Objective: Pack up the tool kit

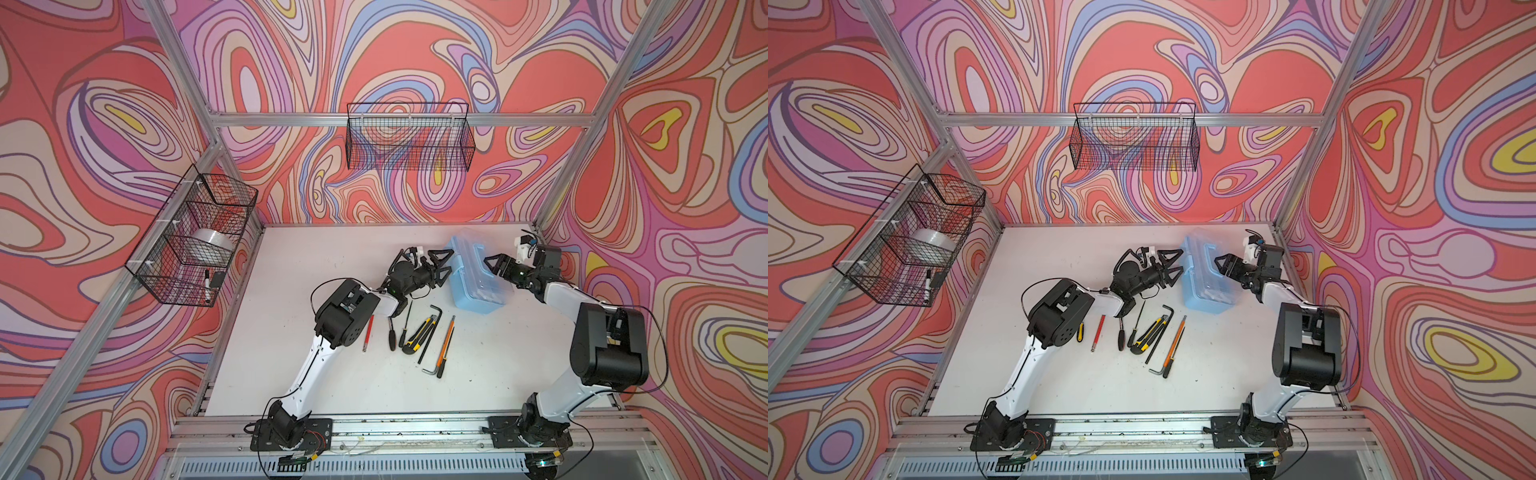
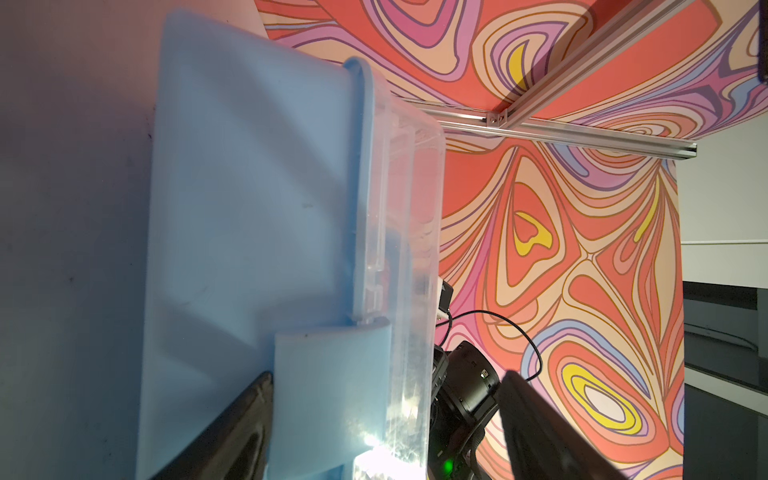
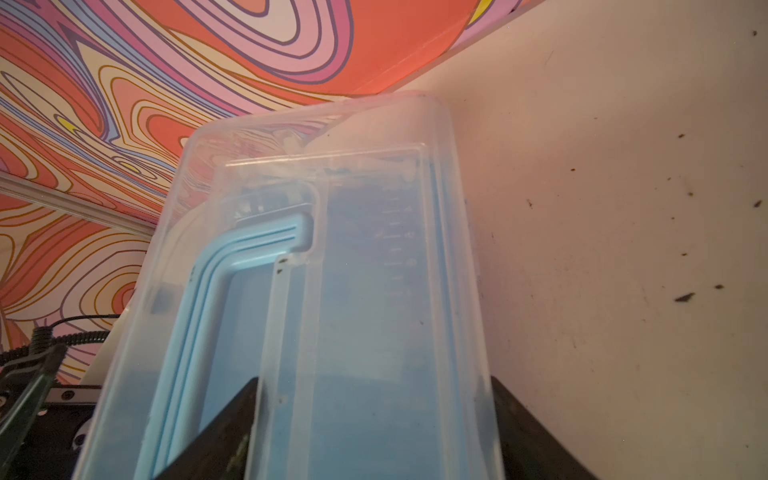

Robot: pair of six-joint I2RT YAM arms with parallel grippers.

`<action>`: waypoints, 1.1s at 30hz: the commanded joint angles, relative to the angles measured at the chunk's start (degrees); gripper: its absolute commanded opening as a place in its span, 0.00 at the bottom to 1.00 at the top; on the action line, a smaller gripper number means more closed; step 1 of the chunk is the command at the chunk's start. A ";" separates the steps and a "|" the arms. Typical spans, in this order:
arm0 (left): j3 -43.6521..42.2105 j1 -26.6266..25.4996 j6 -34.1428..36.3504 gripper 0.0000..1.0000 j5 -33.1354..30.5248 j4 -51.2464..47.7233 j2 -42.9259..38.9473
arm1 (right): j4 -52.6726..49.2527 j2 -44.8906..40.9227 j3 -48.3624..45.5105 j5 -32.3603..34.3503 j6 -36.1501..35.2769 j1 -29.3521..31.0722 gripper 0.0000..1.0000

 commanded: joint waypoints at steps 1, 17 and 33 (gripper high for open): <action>2.12 -2.56 -1.69 0.84 1.90 9.57 -6.71 | -13.37 4.88 -2.93 3.94 -3.63 1.30 0.57; 1.66 -2.28 -0.65 0.82 2.12 9.51 -9.42 | -13.79 5.06 -2.90 3.48 -4.33 0.36 0.55; 0.64 -2.04 1.01 0.79 1.75 9.53 -11.43 | -15.30 6.46 -2.19 4.68 -5.39 0.01 0.53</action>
